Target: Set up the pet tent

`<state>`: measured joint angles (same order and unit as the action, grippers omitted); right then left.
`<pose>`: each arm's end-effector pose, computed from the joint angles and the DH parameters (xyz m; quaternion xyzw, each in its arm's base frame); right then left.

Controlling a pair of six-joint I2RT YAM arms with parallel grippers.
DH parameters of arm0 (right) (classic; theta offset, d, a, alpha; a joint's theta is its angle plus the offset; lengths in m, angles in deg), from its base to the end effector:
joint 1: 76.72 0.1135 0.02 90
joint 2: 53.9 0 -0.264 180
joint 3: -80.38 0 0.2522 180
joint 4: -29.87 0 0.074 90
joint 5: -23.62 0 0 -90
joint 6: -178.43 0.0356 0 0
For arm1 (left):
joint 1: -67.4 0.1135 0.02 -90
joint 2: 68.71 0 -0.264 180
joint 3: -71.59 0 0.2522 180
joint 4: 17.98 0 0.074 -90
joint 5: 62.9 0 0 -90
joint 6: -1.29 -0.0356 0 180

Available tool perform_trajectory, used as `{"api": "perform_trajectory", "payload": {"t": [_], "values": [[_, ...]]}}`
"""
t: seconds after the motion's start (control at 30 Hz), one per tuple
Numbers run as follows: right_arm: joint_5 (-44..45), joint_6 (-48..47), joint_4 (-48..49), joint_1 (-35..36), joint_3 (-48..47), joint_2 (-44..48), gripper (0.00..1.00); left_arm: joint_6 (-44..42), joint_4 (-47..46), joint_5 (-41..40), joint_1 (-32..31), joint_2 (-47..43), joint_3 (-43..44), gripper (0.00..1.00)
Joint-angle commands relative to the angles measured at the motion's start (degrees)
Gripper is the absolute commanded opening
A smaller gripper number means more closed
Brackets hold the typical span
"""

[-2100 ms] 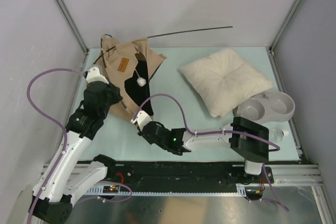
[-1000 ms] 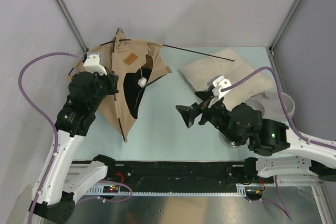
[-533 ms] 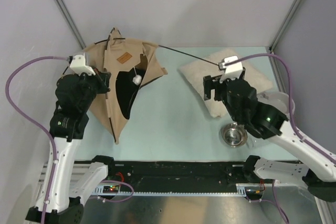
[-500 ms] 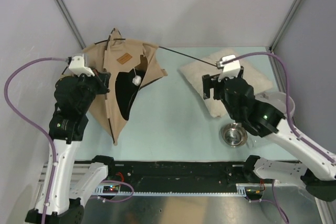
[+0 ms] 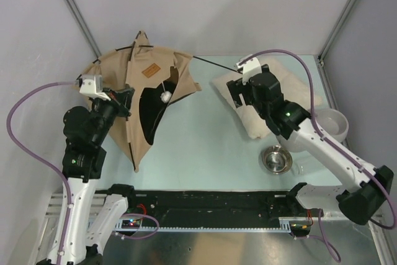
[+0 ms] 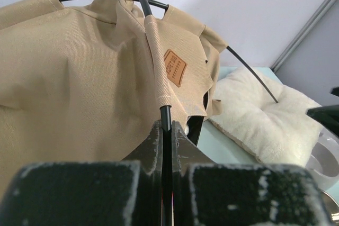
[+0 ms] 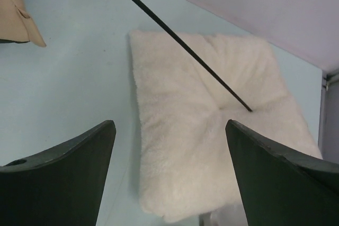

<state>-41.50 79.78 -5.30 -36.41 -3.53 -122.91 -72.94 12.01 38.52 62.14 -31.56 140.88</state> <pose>0.2147 0.1625 0.3880 -0.2199 0.7802 -0.0178 0.5853 0.1307 -0.0191 0.4112 0.0081 0.6939 -0.1986 0.6920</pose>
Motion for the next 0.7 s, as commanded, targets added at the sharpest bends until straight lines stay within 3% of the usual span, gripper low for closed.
{"api": "perform_trajectory", "payload": {"t": [0.0,0.3,0.43,0.53,0.67], "values": [[-8.8,-7.5,10.2,-3.6,-1.2,-4.9,0.90,0.8,-9.1,2.4,0.5,-3.6,-0.7,0.00],[-12.8,-13.8,29.8,-8.4,-1.8,-19.1,0.85,1.5,-7.4,1.6,0.5,-6.9,-3.0,0.00],[-8.4,-17.9,36.1,-8.7,-3.3,-25.6,0.77,1.0,-6.3,1.5,0.5,-7.4,-3.1,0.00],[-4.1,-20.7,40.1,-8.5,-3.6,-28.4,0.64,0.9,-5.9,1.4,0.5,-7.3,-3.3,0.00],[-0.2,-25.2,47.1,-7.7,-2.7,-29.3,0.33,0.9,-5.8,0.9,0.5,-6.9,-3.4,0.00]]}}
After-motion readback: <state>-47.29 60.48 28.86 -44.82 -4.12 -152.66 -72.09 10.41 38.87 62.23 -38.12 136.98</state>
